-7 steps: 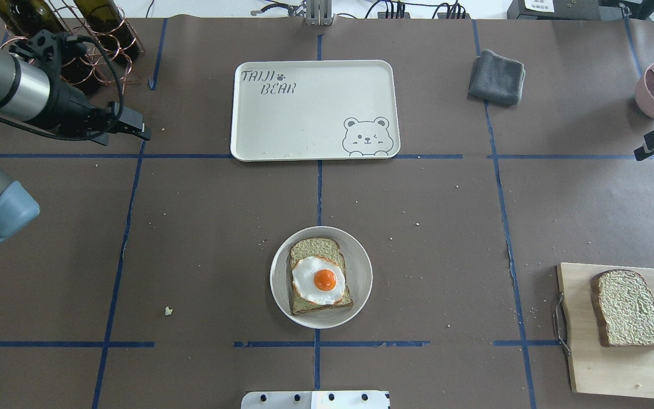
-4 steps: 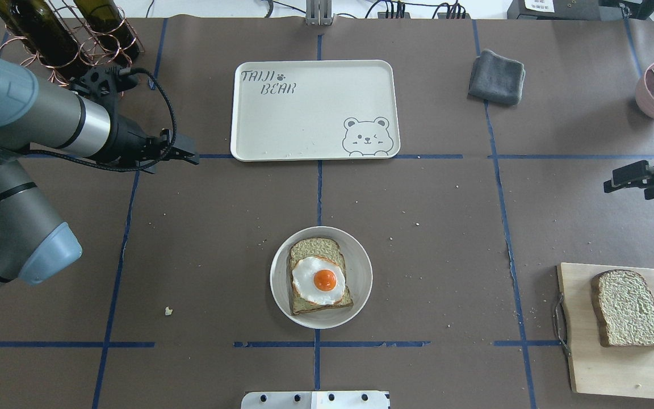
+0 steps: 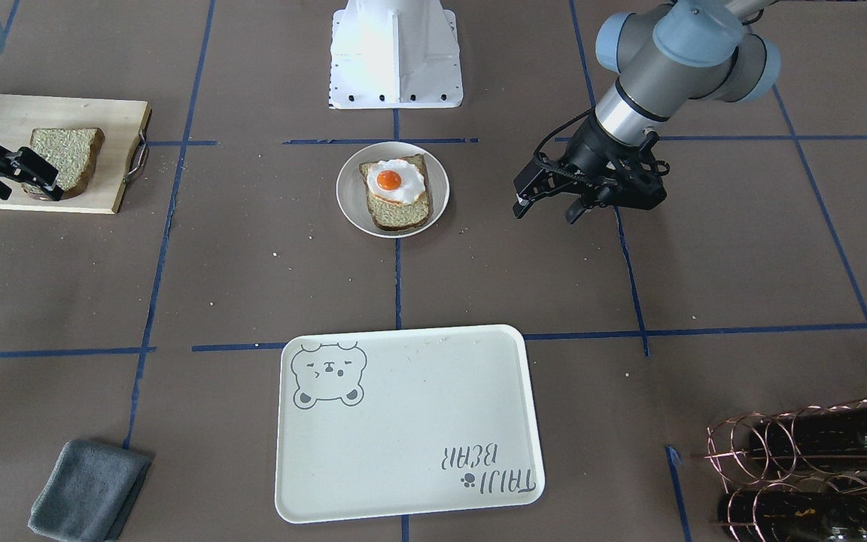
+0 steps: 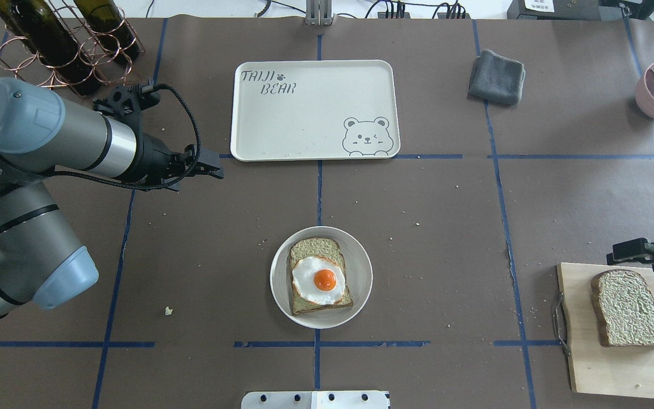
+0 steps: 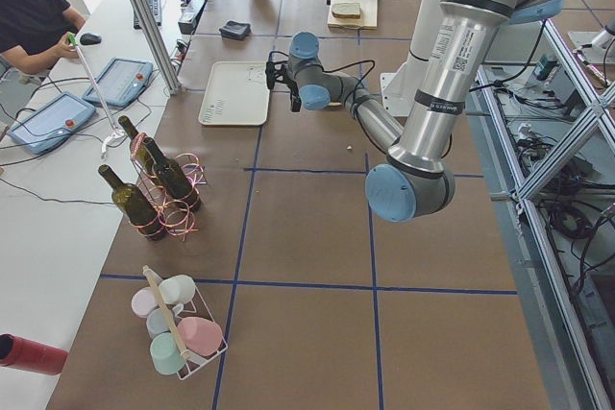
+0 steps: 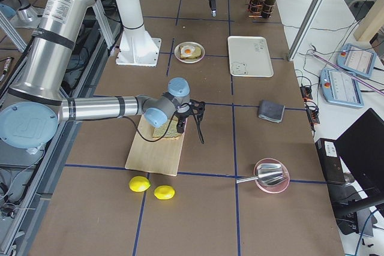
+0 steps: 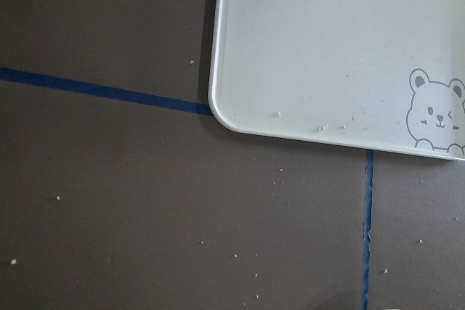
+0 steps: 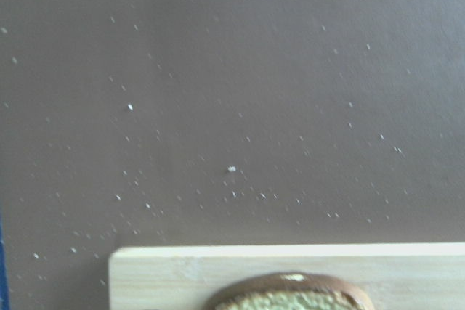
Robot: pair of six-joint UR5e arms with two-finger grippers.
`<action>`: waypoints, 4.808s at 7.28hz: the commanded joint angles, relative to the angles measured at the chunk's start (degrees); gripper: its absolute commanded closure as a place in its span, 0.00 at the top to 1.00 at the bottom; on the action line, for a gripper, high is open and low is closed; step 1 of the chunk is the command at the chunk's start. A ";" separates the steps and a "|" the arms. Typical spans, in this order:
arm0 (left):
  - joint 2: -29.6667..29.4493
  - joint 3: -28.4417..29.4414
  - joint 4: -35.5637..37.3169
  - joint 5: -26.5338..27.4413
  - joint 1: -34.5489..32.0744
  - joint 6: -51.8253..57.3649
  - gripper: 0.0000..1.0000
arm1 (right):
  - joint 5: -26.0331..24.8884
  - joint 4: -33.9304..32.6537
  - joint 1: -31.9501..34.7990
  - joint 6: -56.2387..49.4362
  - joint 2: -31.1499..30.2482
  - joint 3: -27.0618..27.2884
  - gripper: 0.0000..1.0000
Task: Make sandwich and place on tray
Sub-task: 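Move the right gripper over the board's bread while the left arm advances, then grasp the bread slice edge with the right gripper and lift it upright, then carry the bread slice with the right gripper over the egg plate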
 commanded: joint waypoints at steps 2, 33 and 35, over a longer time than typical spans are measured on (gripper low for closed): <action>-0.30 0.21 0.01 0.29 0.32 -0.35 1.00 | -1.55 1.94 -3.50 -1.11 -6.08 0.62 0.99; -1.27 4.52 -0.61 1.17 0.32 0.09 1.00 | 24.21 9.20 14.10 15.12 31.21 -1.49 0.00; -1.27 4.79 -0.70 1.17 0.32 0.17 1.00 | 17.23 3.55 5.52 19.07 39.49 -1.49 0.00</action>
